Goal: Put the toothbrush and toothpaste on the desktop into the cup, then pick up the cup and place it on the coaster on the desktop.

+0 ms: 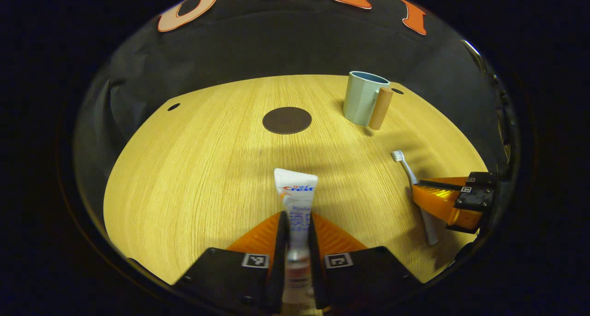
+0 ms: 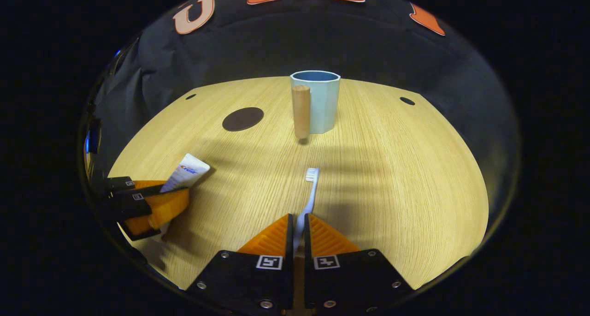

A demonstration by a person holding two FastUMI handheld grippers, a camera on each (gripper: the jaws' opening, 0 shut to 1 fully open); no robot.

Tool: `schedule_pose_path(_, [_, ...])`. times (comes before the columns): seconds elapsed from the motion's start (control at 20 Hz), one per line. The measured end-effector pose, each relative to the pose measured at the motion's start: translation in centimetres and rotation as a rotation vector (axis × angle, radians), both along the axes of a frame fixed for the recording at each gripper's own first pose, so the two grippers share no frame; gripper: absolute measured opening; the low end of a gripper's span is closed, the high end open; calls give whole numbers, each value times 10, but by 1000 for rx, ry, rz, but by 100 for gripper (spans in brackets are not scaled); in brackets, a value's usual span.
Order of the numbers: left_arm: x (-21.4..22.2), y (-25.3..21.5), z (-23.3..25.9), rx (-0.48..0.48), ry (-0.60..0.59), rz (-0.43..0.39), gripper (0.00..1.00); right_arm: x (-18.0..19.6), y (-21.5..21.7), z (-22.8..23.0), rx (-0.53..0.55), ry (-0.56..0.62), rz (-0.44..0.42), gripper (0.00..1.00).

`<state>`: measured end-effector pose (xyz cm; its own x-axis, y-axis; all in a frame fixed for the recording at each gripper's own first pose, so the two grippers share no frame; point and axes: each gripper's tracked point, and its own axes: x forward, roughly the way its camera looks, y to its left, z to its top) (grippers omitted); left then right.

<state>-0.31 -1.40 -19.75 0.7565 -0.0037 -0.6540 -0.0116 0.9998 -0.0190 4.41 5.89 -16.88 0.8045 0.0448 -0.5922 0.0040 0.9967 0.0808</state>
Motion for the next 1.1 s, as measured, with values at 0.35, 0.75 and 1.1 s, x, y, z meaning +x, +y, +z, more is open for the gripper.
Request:
schedule_pose_path(0.35, [2,-5,12,-39,-44,1,16,3,9,16,56,-63,22,3])
schedule_pose_path(0.75, [2,-3,33,-59,-132,-14,16,13,2,75,93,-262,54,3])
schedule_pose_path(1.1, [11,-8,55,-82,-211,-23,16,32,-13,134,79,-446,56,3])
